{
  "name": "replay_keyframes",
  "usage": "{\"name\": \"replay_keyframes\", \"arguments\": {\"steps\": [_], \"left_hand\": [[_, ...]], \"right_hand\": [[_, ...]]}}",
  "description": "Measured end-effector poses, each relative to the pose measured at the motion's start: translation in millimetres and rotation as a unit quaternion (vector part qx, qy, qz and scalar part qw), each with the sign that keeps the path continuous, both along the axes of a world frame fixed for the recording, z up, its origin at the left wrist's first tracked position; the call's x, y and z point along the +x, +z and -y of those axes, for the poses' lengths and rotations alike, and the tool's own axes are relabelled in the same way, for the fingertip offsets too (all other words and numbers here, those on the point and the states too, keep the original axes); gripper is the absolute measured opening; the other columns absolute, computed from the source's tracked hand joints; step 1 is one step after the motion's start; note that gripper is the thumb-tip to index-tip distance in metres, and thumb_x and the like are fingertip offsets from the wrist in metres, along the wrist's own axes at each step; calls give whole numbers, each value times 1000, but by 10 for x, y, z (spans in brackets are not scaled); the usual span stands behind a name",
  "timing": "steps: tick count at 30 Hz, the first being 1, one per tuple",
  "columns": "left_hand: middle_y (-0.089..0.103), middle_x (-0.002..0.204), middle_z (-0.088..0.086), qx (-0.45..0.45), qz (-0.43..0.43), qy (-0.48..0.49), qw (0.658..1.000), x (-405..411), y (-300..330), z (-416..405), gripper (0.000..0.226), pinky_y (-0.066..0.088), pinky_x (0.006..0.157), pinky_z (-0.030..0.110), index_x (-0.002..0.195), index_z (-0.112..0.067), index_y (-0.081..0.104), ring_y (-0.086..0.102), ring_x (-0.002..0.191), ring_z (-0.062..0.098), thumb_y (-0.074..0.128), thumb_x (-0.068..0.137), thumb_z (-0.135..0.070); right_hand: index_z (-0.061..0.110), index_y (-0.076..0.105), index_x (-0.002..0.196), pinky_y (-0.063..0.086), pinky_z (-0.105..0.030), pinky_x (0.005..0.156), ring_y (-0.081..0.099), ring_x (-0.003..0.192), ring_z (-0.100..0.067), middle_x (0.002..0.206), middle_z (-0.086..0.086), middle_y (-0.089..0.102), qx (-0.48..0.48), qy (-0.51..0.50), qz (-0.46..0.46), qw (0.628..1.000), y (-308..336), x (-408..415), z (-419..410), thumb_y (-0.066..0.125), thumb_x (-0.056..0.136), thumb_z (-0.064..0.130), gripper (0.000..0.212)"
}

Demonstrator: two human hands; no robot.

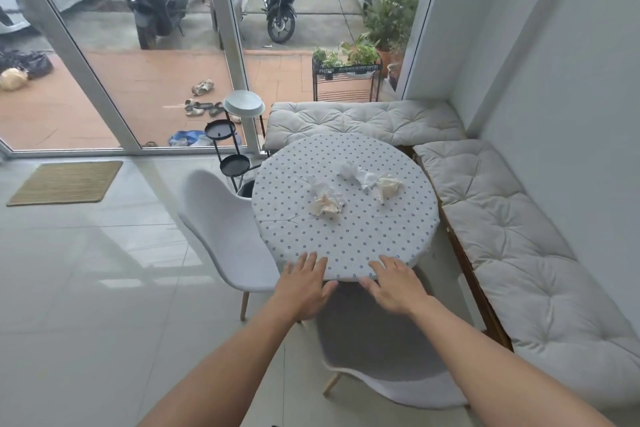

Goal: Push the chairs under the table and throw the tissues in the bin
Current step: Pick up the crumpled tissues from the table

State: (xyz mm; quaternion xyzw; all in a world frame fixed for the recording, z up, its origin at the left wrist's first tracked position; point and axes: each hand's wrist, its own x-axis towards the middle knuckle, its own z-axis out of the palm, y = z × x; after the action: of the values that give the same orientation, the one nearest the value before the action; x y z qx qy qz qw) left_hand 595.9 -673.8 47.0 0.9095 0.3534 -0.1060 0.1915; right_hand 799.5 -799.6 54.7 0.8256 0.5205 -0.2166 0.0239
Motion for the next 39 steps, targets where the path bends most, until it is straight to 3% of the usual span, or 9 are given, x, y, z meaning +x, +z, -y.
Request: {"name": "replay_keyframes", "arguments": {"steps": [8,18,28,33,37,39], "left_hand": [[6,175,10,25,-5,-19,1000,-325,199,-909,72,9,128,57,163,-20,13,2,160,31,24,105,-60],[0,174,15,-14,7,-25,1000,69,183,-1724,77,15,127,57,164,-16,9,0,159,35,35,105,-59],[-7,172,22,-37,-21,-65,997,1148,-352,-2701,90,20,126,57,163,-16,3,-1,158,42,53,101,-57],[-18,170,22,-38,-49,-93,994,1800,-793,-3043,96,21,125,59,164,-25,-1,-5,157,46,62,98,-53],[-21,171,16,-42,-67,-130,988,2046,-1094,-3118,96,20,125,59,164,-31,1,-11,157,43,67,96,-50],[-18,172,12,-73,-53,-134,987,2099,-1267,-3128,88,20,126,57,163,-33,10,-12,158,41,70,98,-36]], "right_hand": [[23,30,158,16,-54,124,13,156,-28,170,-9,19,16,-44,-8,999,209,-170,-679,31,104,61,66],[24,29,157,19,-57,122,15,155,-30,169,-11,20,28,-112,19,993,180,385,-1318,39,102,62,68],[21,27,157,21,-59,121,12,155,-34,170,-15,14,20,-172,2,985,-329,1278,-2321,42,102,60,69],[25,27,156,21,-58,121,11,155,-36,170,-15,14,10,-186,-5,983,-712,1720,-2730,47,101,58,68],[25,23,158,16,-59,123,-1,156,-40,171,-14,5,1,-215,-4,977,-923,2028,-2949,49,101,55,70],[26,19,160,14,-60,123,-6,156,-42,171,-14,-2,-7,-239,-3,971,-1058,2199,-3033,50,101,56,73]]}}
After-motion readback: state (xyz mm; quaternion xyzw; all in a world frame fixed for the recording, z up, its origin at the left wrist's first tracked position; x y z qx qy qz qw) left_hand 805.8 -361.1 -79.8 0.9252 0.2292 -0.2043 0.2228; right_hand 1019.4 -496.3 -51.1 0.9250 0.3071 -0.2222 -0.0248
